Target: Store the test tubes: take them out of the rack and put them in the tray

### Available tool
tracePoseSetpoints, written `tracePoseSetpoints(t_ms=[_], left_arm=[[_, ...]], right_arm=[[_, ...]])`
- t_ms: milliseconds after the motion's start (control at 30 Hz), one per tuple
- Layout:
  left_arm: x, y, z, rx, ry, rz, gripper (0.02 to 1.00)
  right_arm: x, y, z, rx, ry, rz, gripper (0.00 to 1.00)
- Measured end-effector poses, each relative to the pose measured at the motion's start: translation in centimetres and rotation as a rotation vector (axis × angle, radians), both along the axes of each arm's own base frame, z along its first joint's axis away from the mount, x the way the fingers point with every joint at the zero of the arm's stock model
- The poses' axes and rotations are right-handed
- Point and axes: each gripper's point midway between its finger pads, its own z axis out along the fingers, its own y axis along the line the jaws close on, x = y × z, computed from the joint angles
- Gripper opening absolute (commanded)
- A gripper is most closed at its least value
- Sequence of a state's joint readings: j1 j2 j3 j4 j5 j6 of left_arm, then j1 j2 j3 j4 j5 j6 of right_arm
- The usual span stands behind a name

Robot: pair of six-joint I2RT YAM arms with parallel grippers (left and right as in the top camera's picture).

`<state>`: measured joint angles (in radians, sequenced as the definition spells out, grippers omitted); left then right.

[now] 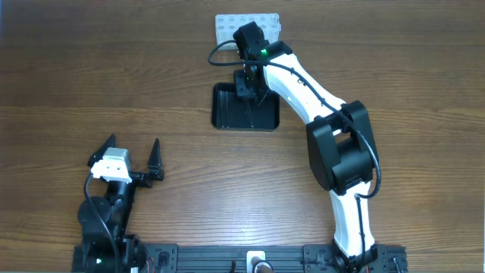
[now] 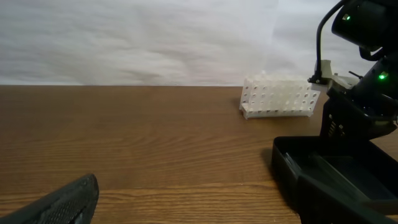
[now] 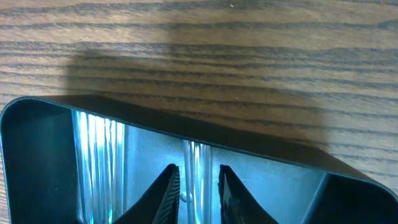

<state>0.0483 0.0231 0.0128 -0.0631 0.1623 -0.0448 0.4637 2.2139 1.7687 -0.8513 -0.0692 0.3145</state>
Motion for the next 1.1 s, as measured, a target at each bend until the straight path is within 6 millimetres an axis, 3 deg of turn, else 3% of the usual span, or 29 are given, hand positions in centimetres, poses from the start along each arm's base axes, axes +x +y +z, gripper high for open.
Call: tracePoseSetpoints(t_ms=[67,200,333,400,500,600,700,800,900,1100], left_arm=[[0.0,0.0,0.0,0.000,0.000,0.000,1.000],[0.0,0.0,0.0,0.000,0.000,0.000,1.000],[0.0,0.0,0.0,0.000,0.000,0.000,0.998],[0.0,0.0,0.0,0.000,0.000,0.000,0.998],[0.0,0.0,0.0,0.000,0.000,0.000,1.000],[0.0,0.0,0.0,0.000,0.000,0.000,1.000],[0.0,0.0,0.0,0.000,0.000,0.000,1.000],[0.0,0.0,0.0,0.000,0.000,0.000,1.000],[0.0,0.0,0.0,0.000,0.000,0.000,1.000],[0.0,0.0,0.0,0.000,0.000,0.000,1.000]], right_arm=[[-0.1,-0.1,0.0,-0.004,0.004,0.006,0.386],[-1.0,-0.5,0.1,-0.032,0.036,0.050,0.408],[0.2,0.1,2.6,-0.011,-0.039,0.092,0.496],[1.0,0.2,5.2,0.011,-0.115,0.112,0.522],[3.0,0.0,10.6,0.034,-0.284,0.108,0.621],[5.9,-1.5,16.0,0.025,-0.479,0.058,0.656],[8.8,-3.4,19.0,-0.003,-0.623,0.003,0.684],[10.8,-4.8,19.3,-0.033,-0.689,-0.028,0.689],[12.9,-5.5,18.3,-0.055,-0.731,-0.054,0.691],[15.1,-5.3,13.3,-0.088,-0.709,-0.062,0.680]])
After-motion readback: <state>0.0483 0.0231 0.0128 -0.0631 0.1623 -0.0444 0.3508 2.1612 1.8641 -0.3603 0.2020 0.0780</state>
